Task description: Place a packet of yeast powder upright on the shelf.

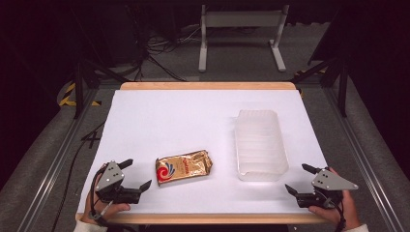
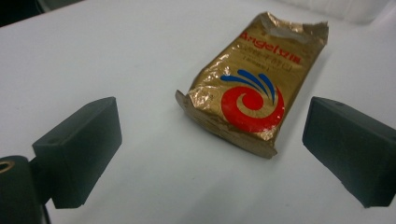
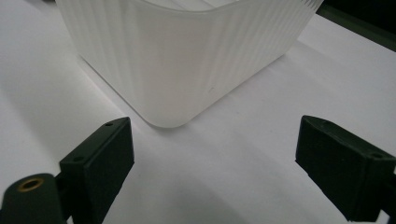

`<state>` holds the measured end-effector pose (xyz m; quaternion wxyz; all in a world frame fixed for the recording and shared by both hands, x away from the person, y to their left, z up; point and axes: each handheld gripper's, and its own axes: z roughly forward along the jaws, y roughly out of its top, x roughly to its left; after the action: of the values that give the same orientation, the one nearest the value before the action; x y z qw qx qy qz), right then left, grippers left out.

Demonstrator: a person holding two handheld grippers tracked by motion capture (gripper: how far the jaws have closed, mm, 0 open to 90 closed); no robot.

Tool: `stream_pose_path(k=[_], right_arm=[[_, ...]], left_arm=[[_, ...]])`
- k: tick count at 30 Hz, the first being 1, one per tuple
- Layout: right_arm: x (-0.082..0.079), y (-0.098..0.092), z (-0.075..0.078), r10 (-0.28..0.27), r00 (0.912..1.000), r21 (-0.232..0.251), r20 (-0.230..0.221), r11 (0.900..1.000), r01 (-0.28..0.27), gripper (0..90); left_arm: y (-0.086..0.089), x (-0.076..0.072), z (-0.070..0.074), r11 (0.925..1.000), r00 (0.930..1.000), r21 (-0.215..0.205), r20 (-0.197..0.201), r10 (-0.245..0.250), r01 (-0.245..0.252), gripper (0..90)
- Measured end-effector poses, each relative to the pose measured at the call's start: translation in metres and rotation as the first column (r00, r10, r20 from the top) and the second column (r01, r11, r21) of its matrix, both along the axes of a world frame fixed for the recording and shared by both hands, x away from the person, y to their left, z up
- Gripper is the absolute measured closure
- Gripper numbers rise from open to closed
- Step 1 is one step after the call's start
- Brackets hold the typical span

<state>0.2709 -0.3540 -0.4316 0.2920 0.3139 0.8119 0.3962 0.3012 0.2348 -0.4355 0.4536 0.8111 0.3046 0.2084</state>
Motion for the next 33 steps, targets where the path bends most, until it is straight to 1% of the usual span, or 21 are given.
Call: stream_pose_path(k=[1, 2, 4, 5, 9, 10, 11, 12, 13, 14, 15, 16, 18, 20, 22, 24, 26, 27, 29, 31, 33], right_arm=[[0.0, 0.0, 0.0, 0.0, 1.0, 0.001, 0.0, 1.0, 0.0, 12.1], [0.0, -0.001, 0.0, -0.003, 1.0, 0.003, 0.001, 1.0, 0.003, 12.1], [0.0, -0.001, 0.0, -0.004, 1.0, 0.003, 0.001, 1.0, 0.004, 12.1], [0.0, 0.0, 0.0, -0.005, 1.0, 0.003, 0.002, 1.0, 0.005, 12.1], [0.0, 0.0, 0.001, -0.006, 1.0, -0.001, 0.006, 1.0, 0.006, 12.1], [0.0, 0.0, 0.001, -0.009, 1.0, -0.003, 0.003, 1.0, 0.009, 12.1], [0.0, 0.0, 0.001, -0.009, 1.0, -0.003, 0.003, 1.0, 0.009, 12.1], [0.0, 0.0, 0.001, -0.01, 0.9999, -0.003, 0.003, 1.0, 0.01, 12.1], [0.0, 0.0, 0.001, -0.01, 0.9999, -0.003, 0.004, 1.0, 0.01, 12.1], [0.0, 0.0, 0.001, -0.01, 0.9999, -0.003, 0.005, 1.0, 0.01, 12.1], [0.0, 0.0, 0.0, -0.013, 0.9999, -0.004, 0.002, 1.0, 0.013, 12.1], [-0.001, 0.0, 0.0, -0.013, 0.9999, -0.005, 0.001, 1.0, 0.013, 12.1], [-0.001, 0.0, 0.0, -0.015, 0.9999, -0.008, -0.001, 1.0, 0.015, 12.1], [-0.002, 0.0, 0.0, -0.016, 0.9999, -0.01, -0.002, 1.0, 0.016, 12.2], [-0.001, 0.0, 0.0, -0.016, 0.9999, -0.011, -0.004, 1.0, 0.016, 12.2], [-0.001, 0.0, -0.001, -0.018, 0.9998, -0.013, -0.007, 1.0, 0.018, 12.2], [-0.001, 0.001, -0.001, -0.018, 0.9998, -0.014, -0.008, 1.0, 0.018, 12.3], [-0.001, 0.001, -0.001, -0.016, 0.9998, -0.015, -0.009, 1.0, 0.016, 12.3], [-0.001, 0.001, -0.001, -0.015, 0.9998, -0.016, -0.009, 1.0, 0.015, 12.3], [-0.001, 0.001, -0.001, -0.013, 0.9999, -0.017, -0.011, 1.0, 0.013, 12.3], [-0.001, 0.001, -0.002, -0.011, 0.9999, -0.018, -0.011, 1.0, 0.011, 12.4]], left_arm=[[-0.002, 0.0, -0.001, 1.0, 1.0, 0.007, -0.006, -0.003, 0.003, 5.5], [-0.003, 0.0, -0.001, 0.9997, 1.0, 0.023, 0.002, -0.005, 0.005, 6.1], [-0.003, 0.0, -0.001, 0.9999, 0.9999, 0.01, 0.001, -0.014, 0.014, 6.4], [-0.002, 0.0, 0.0, 0.9998, 0.9999, 0.012, 0.005, -0.014, 0.014, 7.2], [-0.002, 0.001, 0.0, 0.9997, 0.9998, 0.013, -0.002, -0.02, 0.02, 8.5], [-0.004, 0.003, 0.0, 0.9993, 0.9996, 0.025, -0.004, -0.028, 0.028, 9.4], [-0.004, 0.003, 0.0, 0.9993, 0.9996, 0.025, -0.004, -0.028, 0.028, 9.6], [-0.004, 0.004, 0.001, 0.9994, 0.9995, 0.016, -0.006, -0.031, 0.031, 9.6], [-0.005, 0.007, 0.002, 0.9992, 0.9994, 0.022, -0.011, -0.034, 0.034, 10.6], [-0.007, 0.009, 0.003, 0.9987, 0.9994, 0.038, -0.008, -0.033, 0.033, 11.4], [-0.008, 0.011, 0.005, 0.9984, 0.9992, 0.041, -0.009, -0.038, 0.038, 11.5], [-0.01, 0.013, 0.006, 0.9981, 0.9988, 0.041, -0.012, -0.047, 0.047, 12.1], [-0.015, 0.019, 0.01, 0.996, 0.9978, 0.062, -0.017, -0.064, 0.065, 14.0], [-0.02, 0.024, 0.013, 0.9923, 0.9949, 0.075, -0.027, -0.098, 0.099, 14.9], [-0.026, 0.029, 0.017, 0.9879, 0.9927, 0.1, -0.033, -0.116, 0.119, 16.6], [-0.031, 0.035, 0.02, 0.9832, 0.986, 0.084, -0.055, -0.158, 0.162, 19.6], [-0.036, 0.041, 0.023, 0.9803, 0.9837, 0.096, -0.066, -0.167, 0.173, 19.1], [-0.039, 0.045, 0.025, 0.9762, 0.9796, 0.099, -0.075, -0.186, 0.193, 18.5], [-0.045, 0.049, 0.027, 0.9736, 0.9766, 0.102, -0.089, -0.196, 0.204, 17.2], [-0.053, 0.057, 0.031, 0.9686, 0.9706, 0.094, -0.095, -0.221, 0.23, 16.9], [-0.059, 0.063, 0.034, 0.9632, 0.9667, 0.11, -0.102, -0.234, 0.245, 17.8]])
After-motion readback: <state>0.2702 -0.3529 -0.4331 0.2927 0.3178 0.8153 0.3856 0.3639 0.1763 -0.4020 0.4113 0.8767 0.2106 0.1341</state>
